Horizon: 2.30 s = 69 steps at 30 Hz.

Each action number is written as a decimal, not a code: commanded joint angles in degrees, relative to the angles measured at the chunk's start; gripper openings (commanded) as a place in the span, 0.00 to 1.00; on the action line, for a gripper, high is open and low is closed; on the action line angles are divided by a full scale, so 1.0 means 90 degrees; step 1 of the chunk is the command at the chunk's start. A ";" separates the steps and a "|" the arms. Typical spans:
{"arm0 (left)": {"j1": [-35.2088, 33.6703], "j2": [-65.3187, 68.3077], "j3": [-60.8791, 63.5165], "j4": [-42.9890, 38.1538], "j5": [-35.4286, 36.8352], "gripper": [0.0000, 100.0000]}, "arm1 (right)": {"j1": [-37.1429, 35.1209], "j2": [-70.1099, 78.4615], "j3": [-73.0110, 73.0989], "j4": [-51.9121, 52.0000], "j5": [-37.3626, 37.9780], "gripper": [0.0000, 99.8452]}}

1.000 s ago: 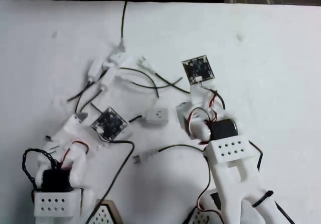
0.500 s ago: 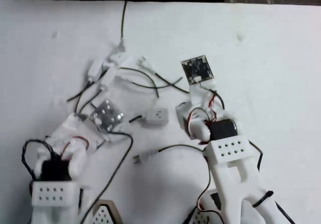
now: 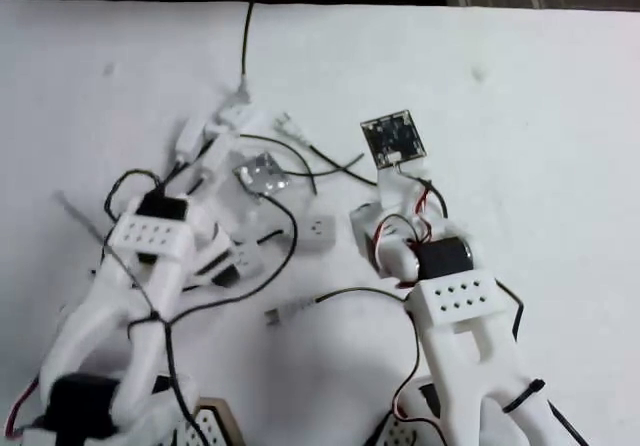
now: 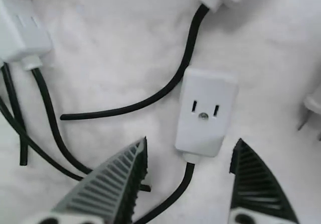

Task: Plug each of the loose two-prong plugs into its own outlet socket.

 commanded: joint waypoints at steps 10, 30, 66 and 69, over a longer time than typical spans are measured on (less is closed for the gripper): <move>-0.0044 0.0523 -0.0967 0.0059 0.0137 0.28 | 0.0015 -0.0005 -0.0049 -0.0112 0.0078 0.02; 0.0327 0.0542 0.0020 -0.0674 0.0205 0.27 | 0.0015 -0.0005 -0.0049 -0.0103 0.0078 0.02; 0.0620 -0.1988 -0.0059 0.1221 0.0567 0.29 | 0.0015 -0.0005 -0.0049 -0.0112 0.0078 0.02; 0.0513 -0.1724 0.0400 0.0615 0.0479 0.29 | 0.0015 -0.0005 -0.0049 -0.0112 0.0078 0.02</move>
